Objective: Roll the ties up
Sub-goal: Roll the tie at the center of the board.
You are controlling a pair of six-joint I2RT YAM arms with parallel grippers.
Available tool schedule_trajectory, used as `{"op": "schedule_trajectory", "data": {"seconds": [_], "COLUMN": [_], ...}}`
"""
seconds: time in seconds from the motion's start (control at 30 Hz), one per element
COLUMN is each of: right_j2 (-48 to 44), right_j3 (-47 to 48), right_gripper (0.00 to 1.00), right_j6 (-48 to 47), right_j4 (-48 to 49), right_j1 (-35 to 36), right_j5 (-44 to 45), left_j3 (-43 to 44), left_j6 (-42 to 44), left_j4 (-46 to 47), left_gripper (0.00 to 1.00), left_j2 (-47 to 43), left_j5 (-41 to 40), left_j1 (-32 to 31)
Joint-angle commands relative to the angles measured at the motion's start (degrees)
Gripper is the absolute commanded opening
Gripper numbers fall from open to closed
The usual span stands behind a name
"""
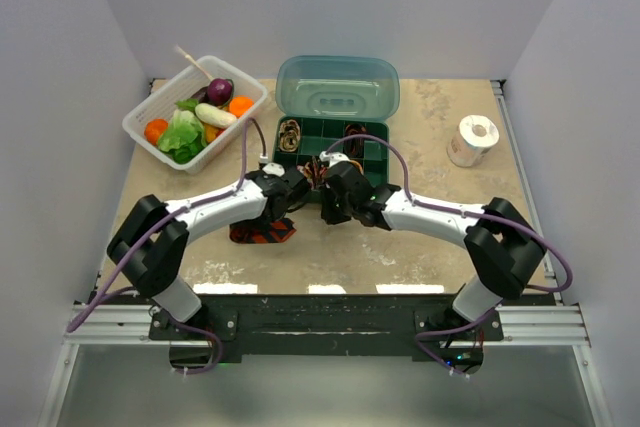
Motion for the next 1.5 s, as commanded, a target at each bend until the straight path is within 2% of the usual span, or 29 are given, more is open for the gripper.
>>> {"op": "schedule_trajectory", "data": {"seconds": [0.0, 0.27, 0.47, 0.73, 0.97, 1.17, 1.2, 1.3, 1.47], "right_j2": [-2.55, -3.61, -3.96, -4.31, -4.84, -4.23, -3.53, -1.86, 3.68], "right_j3": [-1.27, -2.85, -3.38, -3.29, -3.2, -0.66, -0.04, 2.59, 7.43], "right_gripper": [0.11, 0.12, 0.12, 0.12, 0.12, 0.12, 0.12, 0.11, 0.11], "right_j6": [-0.73, -0.91, -1.0, -1.17, -2.05, -2.93, -2.93, -3.19, -3.19], "right_j4": [-0.05, -0.05, -0.13, -0.05, 0.48, 2.85, 3.11, 4.34, 8.11], "right_j1": [-1.09, -2.06, -2.23, -2.23, -2.23, -1.44, -1.09, 0.23, 3.74], "right_j5": [1.34, 1.42, 1.34, 1.16, 0.28, -2.88, -3.06, -4.64, -7.53], "left_j3": [3.81, 5.92, 6.01, 3.03, 2.5, -0.66, -2.58, -7.93, -15.25], "left_j6": [-3.76, -7.63, -7.54, -1.05, 0.81, 1.6, 1.77, 2.83, 3.36], "left_j4": [-2.67, -2.76, 0.05, 11.11, 13.5, 15.87, 16.57, 20.61, 27.29], "left_gripper": [0.39, 0.39, 0.46, 0.56, 0.62, 0.66, 0.67, 0.68, 0.78], "left_j2": [3.75, 10.71, 11.68, 3.78, -3.17, -12.57, -15.54, -22.23, -31.9], "left_j5": [-4.87, -4.7, -2.24, 7.32, 10.07, 11.99, 12.78, 20.05, 30.87], "left_j1": [-1.97, -6.71, -8.65, -8.92, -8.65, -4.7, -2.09, 4.5, 14.53]}}
